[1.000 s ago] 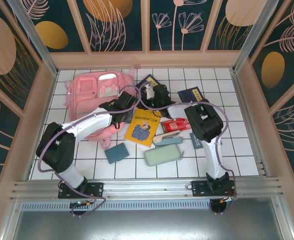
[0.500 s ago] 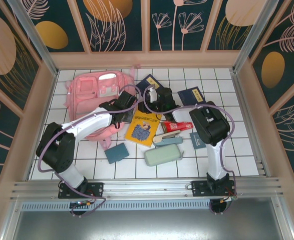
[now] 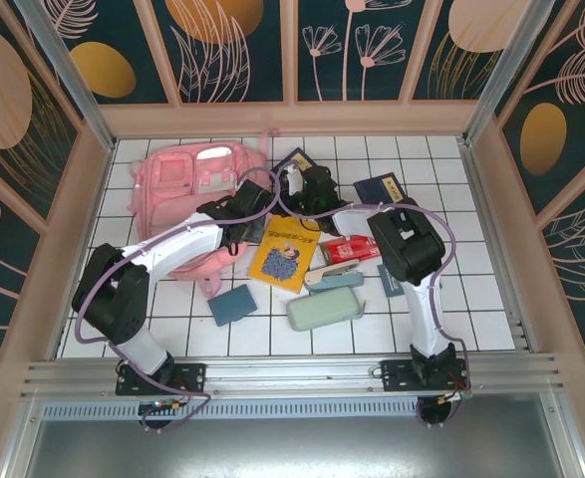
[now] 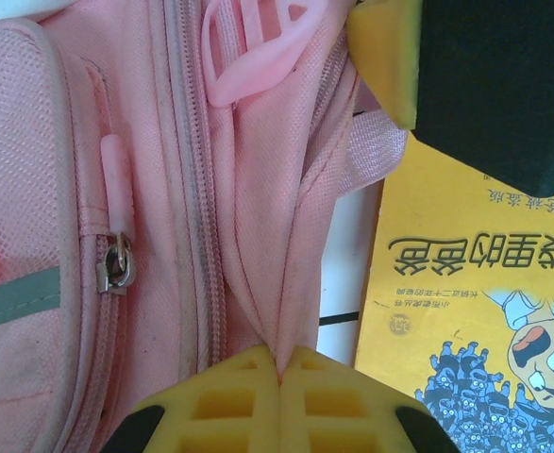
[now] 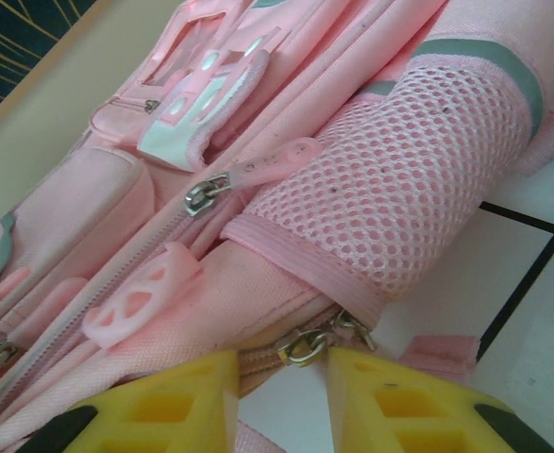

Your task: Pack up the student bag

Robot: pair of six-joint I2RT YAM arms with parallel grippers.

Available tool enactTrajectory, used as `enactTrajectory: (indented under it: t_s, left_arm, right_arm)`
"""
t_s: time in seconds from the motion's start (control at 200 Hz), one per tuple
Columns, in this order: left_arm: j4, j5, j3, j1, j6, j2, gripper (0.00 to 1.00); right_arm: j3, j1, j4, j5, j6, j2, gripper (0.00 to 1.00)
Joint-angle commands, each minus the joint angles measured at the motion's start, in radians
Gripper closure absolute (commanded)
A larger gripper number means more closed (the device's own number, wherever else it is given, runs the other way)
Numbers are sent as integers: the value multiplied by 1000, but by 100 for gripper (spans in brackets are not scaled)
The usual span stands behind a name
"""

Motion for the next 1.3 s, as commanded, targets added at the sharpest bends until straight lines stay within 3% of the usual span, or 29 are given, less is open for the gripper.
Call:
enactTrajectory:
  t_s: [0.0,0.375,0.636,1.296]
  left_arm:
    - [15,-6,67,1,-4,-32,100]
    - [1,-15,91,0,-8,-26,100]
    - [-7,-16,109,1,-5,-17,100]
    - [-10,8,106,0,-5,-20,100]
  right_arm:
    - [12,7,-14,38,-26,24,70]
    - [-65,26,32,101,-15,-20,68]
    - [-134,24,74,68,14,-96,67]
    - [72,39,-36,106,-16,43,68]
